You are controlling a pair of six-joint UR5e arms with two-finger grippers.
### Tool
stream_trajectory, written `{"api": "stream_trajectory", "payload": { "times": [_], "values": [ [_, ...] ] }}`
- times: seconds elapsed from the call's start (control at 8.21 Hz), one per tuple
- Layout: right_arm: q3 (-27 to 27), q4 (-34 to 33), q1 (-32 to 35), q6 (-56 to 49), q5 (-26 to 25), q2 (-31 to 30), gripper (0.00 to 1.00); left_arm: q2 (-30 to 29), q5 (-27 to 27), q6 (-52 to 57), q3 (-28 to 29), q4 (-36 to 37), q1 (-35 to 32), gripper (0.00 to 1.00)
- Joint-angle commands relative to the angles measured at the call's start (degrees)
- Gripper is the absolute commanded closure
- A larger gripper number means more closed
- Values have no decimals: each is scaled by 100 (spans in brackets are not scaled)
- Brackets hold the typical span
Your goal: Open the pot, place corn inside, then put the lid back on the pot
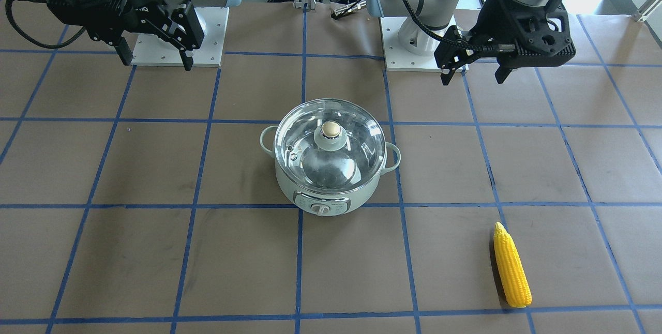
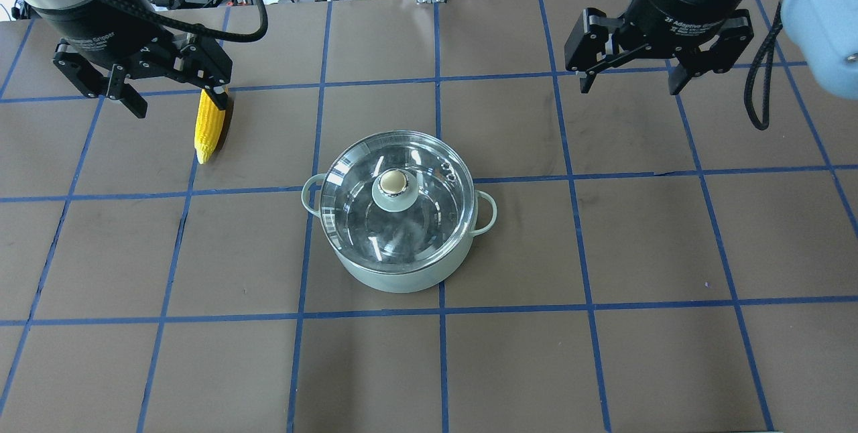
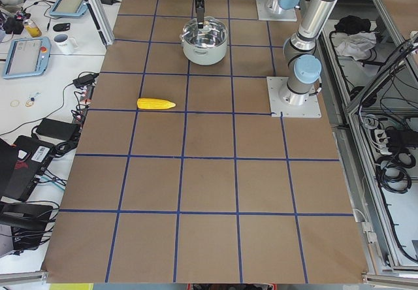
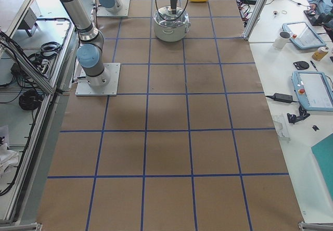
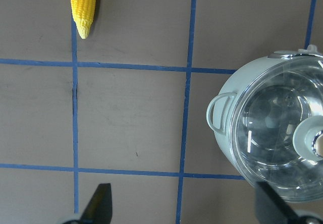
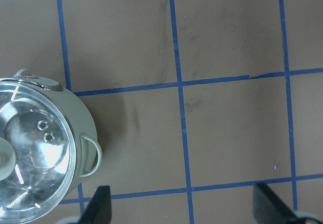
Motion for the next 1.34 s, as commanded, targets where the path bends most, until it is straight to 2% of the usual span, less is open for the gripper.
{"api": "stream_trajectory", "payload": {
  "times": [0.0,0.49,0.73,0.97,1.22],
  "values": [
    [0,5,-9,-11,-47,7,0,1,0,2,0,6,0,0],
    [-9,180,-18,-117,-3,120,0,-122,35,265,0,93,280,0],
    [-262,233,87,-21,110,497,0,-743,26,991,0,1012,911,0],
    [-378,-28,804,906,217,910,0,-1420,26,1276,-18,2031,1133,0],
    [-395,-957,1710,2127,208,1559,0,-2043,26,1514,-18,2430,1143,0]
  ]
}}
